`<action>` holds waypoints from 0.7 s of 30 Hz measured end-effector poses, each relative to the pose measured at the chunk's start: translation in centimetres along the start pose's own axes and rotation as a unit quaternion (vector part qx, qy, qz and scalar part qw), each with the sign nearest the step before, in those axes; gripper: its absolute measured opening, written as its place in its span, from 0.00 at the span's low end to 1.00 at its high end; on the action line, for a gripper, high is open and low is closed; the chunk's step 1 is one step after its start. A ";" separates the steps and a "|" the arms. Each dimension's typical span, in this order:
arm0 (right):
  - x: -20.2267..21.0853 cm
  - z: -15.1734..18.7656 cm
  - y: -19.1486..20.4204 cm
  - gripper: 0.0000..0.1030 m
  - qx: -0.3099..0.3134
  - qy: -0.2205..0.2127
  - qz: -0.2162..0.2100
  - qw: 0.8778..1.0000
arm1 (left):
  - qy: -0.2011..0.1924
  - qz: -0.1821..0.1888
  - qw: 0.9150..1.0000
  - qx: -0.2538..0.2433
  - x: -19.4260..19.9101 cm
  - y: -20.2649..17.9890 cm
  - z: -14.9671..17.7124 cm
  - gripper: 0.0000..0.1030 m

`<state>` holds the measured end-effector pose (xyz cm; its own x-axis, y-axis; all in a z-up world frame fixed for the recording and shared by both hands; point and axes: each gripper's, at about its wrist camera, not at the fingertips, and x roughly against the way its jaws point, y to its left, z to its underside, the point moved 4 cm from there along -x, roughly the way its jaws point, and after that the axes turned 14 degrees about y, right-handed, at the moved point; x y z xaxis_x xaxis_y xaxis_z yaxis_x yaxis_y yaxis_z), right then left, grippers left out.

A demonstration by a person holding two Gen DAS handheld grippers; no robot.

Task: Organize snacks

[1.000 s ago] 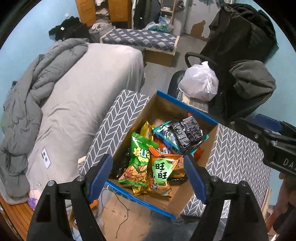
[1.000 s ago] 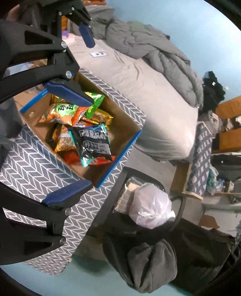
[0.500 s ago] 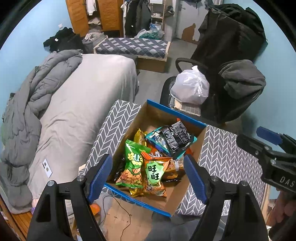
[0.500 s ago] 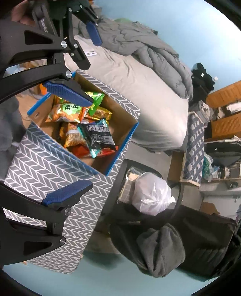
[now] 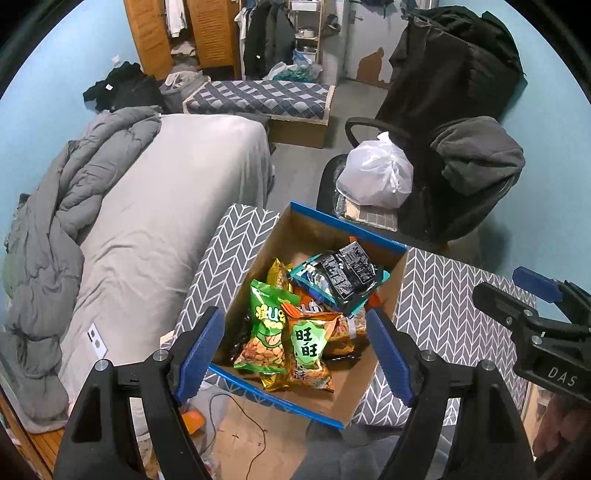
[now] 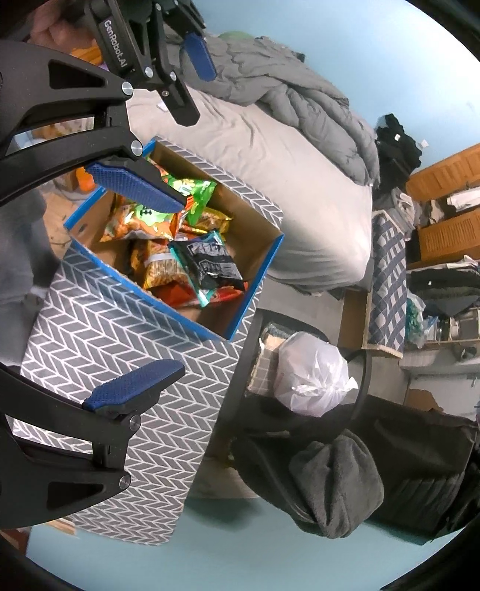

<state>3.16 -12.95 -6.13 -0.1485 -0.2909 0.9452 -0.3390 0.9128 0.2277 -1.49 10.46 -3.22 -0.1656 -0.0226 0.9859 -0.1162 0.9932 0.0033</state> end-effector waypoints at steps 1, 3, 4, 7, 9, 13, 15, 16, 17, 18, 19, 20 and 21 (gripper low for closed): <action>0.0 0.0 0.0 0.79 -0.001 0.000 0.001 1.000 | 0.000 0.001 1.000 -0.001 0.0 0.0 0.0 0.78; 0.1 0.0 0.0 0.79 -0.003 -0.002 0.001 1.000 | 0.000 0.002 1.000 -0.002 0.1 0.0 0.0 0.78; 0.1 0.1 0.0 0.79 -0.005 -0.003 0.001 1.000 | 0.000 0.002 1.000 -0.003 0.1 0.0 0.0 0.78; 0.2 0.2 -0.2 0.79 -0.008 -0.004 0.001 1.000 | 0.000 0.002 1.000 -0.002 0.1 -0.1 0.1 0.78; 0.2 0.1 -0.2 0.79 -0.008 -0.002 0.001 1.000 | 0.000 0.003 1.000 -0.002 0.1 -0.1 0.1 0.78; 0.3 0.2 -0.2 0.79 -0.008 -0.002 0.000 1.000 | 0.001 0.003 1.000 -0.001 0.1 0.0 0.1 0.78; 0.3 0.2 -0.2 0.79 -0.008 -0.002 0.001 1.000 | 0.002 0.004 1.000 0.001 0.0 0.0 0.2 0.78; 0.3 0.2 -0.2 0.79 -0.008 -0.002 0.001 1.000 | 0.003 0.004 1.000 0.002 0.0 0.0 0.2 0.78; 0.3 0.2 -0.2 0.79 -0.009 -0.003 0.000 1.000 | 0.004 0.006 1.000 0.001 0.0 0.0 0.3 0.78; 0.3 0.2 -0.2 0.79 -0.009 -0.002 0.000 1.000 | 0.006 0.006 1.000 0.001 0.0 0.0 0.3 0.78; 0.3 0.2 -0.2 0.79 -0.009 -0.002 0.001 1.000 | 0.008 0.005 1.000 0.001 -0.1 0.0 0.3 0.78; 0.3 0.2 -0.2 0.79 -0.009 -0.002 0.000 1.000 | 0.009 0.004 1.000 0.002 -0.1 0.0 0.4 0.78; 0.3 0.3 -0.2 0.79 -0.008 -0.002 0.000 1.000 | 0.012 0.004 1.000 0.002 -0.1 0.1 0.4 0.78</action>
<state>2.96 -13.31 -5.97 -0.1526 -0.2915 0.9443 -0.3239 0.9175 0.2309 -1.88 10.48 -3.41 -0.1430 -0.0126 0.9896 -0.1194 0.9928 -0.0047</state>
